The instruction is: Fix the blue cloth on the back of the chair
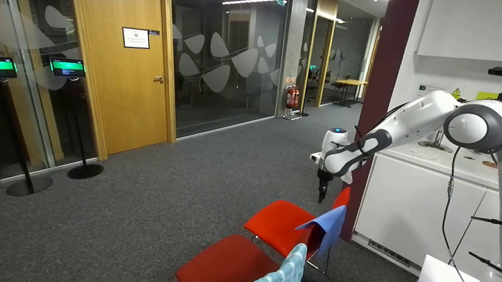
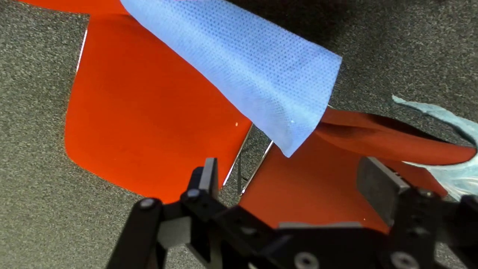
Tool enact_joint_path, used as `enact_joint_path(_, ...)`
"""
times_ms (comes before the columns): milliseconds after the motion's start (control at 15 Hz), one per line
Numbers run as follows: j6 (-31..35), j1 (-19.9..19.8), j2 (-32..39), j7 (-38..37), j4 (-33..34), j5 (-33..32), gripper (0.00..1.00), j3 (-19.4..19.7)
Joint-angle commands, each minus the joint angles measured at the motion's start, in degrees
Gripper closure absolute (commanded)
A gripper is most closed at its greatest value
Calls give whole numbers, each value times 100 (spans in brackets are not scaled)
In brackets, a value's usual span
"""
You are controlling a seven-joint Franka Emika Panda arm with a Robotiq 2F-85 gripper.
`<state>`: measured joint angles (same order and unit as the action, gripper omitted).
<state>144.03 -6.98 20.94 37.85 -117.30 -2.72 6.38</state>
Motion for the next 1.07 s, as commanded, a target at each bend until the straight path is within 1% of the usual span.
enact_joint_path(0,-286,-42,546,-341,732,-456,0,-92)
enact_joint_path(133,-318,-47,644,-372,873,-567,0,-162)
enact_joint_path(267,-132,-141,596,-323,675,-491,0,-256)
enact_joint_path(533,-133,-138,612,-320,760,-489,0,-284)
enact_joint_path(667,-68,-110,577,-370,664,-536,0,-269)
enact_joint_path(1000,-165,-119,894,-253,818,-496,0,-422)
